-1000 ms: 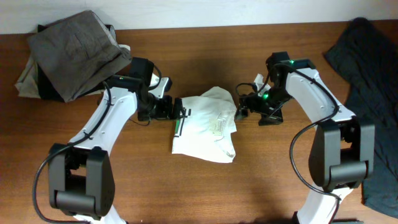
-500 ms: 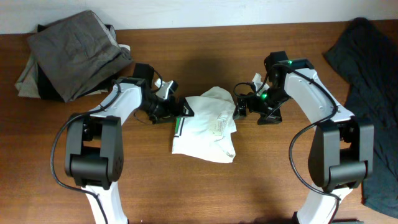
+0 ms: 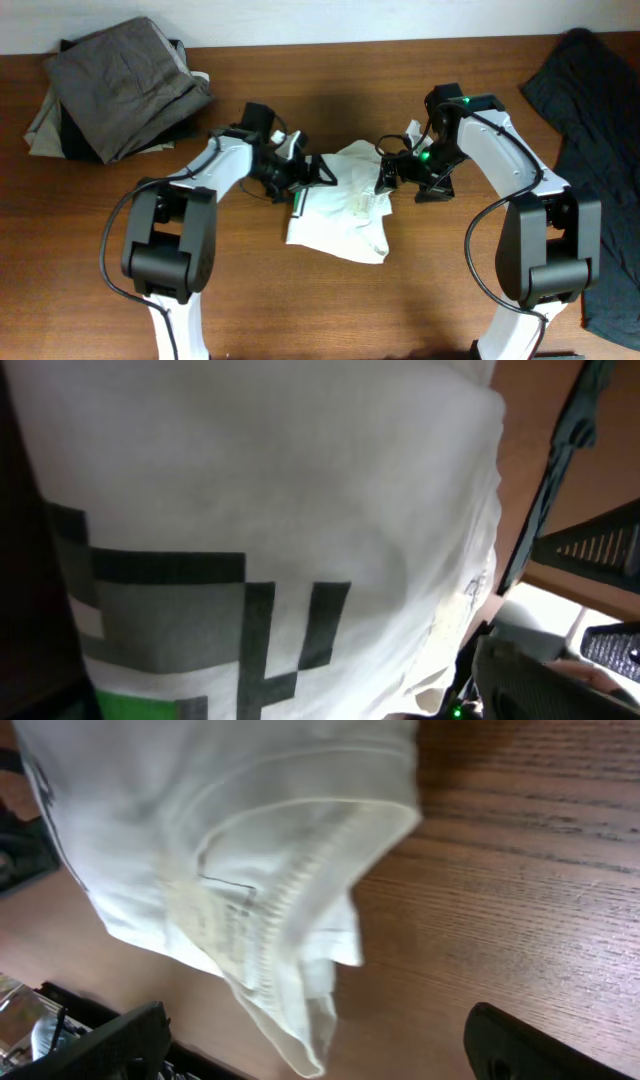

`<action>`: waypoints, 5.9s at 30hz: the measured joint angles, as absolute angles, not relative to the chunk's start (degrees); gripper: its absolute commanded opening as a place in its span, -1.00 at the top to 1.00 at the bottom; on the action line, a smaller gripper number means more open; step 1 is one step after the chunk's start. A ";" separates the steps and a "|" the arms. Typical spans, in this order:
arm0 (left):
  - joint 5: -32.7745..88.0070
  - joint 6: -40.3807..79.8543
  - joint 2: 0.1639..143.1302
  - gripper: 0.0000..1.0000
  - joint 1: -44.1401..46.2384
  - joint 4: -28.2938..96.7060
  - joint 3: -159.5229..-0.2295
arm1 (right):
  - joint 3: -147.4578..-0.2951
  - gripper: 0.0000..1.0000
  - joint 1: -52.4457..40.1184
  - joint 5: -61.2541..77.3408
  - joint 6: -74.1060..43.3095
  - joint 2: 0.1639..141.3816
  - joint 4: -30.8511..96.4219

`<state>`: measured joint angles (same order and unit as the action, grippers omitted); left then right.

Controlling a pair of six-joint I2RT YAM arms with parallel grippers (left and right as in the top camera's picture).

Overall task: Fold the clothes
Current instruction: 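Grasp the folded white T-shirt's left and right edges with both grippers, then lift the shirt with the left gripper and carry it to the grey stack, then lower the shirt onto the grey clothes stack and open the left gripper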

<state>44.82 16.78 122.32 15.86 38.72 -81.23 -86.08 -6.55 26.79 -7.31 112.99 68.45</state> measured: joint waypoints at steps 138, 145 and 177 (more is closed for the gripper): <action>6.39 14.09 129.34 0.51 -20.80 48.99 -126.54 | -86.08 -0.81 -2.57 27.24 -6.20 112.64 77.10; 9.61 14.17 133.34 0.99 -18.00 43.77 -126.56 | -86.08 -0.81 -2.57 27.24 -6.22 112.64 76.93; -1.08 10.72 146.45 -0.74 -19.33 26.76 -127.24 | -86.08 -0.79 -2.57 27.22 -6.20 112.64 78.22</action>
<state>-1.08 10.72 146.45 -19.33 26.76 -127.24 -86.08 -2.57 27.22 -6.20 112.64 78.22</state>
